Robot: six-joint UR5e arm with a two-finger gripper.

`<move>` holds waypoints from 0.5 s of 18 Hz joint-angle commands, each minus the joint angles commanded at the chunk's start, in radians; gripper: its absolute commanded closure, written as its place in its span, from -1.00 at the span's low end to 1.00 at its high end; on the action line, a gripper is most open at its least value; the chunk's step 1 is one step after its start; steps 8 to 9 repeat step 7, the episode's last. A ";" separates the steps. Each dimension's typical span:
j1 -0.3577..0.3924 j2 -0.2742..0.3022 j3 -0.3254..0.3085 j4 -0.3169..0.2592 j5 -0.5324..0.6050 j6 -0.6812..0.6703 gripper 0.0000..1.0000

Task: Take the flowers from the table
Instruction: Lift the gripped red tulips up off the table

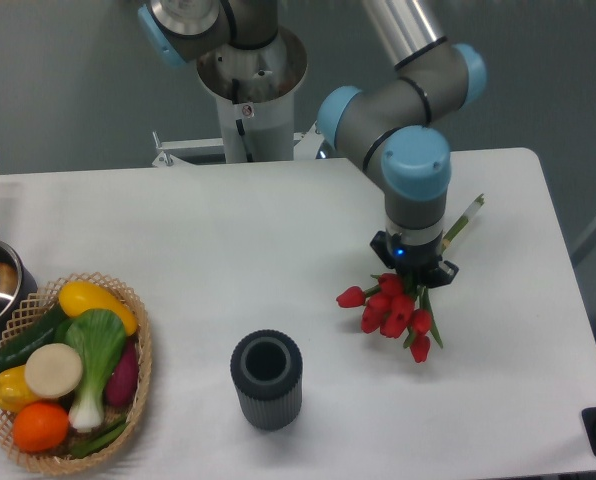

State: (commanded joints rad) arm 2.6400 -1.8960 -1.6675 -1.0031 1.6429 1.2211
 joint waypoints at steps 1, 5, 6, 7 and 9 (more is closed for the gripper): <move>0.000 0.000 0.012 -0.002 -0.006 -0.012 1.00; 0.002 0.012 0.080 -0.061 -0.032 -0.028 1.00; 0.003 0.012 0.101 -0.083 -0.035 -0.028 1.00; 0.003 0.014 0.120 -0.104 -0.035 -0.031 1.00; 0.003 0.014 0.120 -0.104 -0.035 -0.031 1.00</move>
